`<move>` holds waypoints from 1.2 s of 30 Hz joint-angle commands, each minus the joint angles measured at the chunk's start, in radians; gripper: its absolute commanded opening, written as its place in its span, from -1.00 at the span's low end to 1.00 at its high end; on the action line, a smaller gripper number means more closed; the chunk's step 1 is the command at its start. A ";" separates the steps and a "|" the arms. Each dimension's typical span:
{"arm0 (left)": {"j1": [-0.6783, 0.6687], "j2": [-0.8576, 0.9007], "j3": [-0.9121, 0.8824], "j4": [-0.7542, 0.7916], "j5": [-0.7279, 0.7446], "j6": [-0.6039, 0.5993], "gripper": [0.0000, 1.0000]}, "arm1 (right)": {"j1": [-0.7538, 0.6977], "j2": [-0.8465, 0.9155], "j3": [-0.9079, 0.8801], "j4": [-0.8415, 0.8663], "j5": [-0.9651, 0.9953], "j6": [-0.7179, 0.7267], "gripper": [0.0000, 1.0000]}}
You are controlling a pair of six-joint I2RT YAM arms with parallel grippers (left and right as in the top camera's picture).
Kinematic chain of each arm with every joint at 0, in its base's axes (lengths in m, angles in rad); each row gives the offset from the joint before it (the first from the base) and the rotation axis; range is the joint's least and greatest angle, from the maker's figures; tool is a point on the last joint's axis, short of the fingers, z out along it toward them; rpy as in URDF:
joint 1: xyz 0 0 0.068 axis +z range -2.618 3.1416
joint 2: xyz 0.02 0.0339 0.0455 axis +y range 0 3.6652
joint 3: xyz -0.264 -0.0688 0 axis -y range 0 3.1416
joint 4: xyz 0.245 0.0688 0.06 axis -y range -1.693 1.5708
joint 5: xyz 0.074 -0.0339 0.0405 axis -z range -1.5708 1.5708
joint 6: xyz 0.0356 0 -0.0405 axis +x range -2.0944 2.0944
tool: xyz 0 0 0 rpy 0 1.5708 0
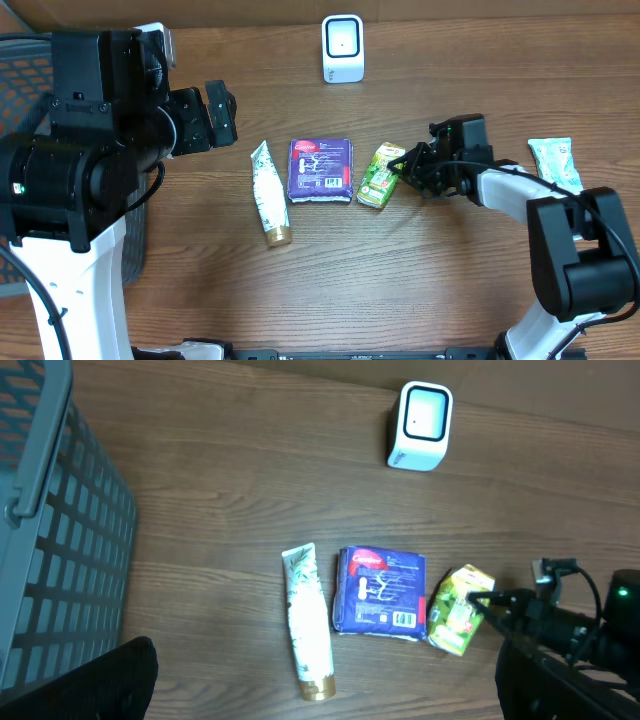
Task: Scan the item barcode
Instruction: 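Lift the green carton and move it toward the scanner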
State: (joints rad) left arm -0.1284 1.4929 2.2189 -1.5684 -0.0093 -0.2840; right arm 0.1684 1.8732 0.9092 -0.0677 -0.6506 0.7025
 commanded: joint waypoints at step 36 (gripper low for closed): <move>0.004 0.008 0.008 0.001 -0.009 0.015 1.00 | -0.185 -0.123 0.488 1.495 -0.901 1.355 -0.79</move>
State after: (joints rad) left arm -0.1284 1.4933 2.2189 -1.5684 -0.0124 -0.2840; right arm -0.0074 1.7672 1.3674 1.4357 -1.5276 1.9697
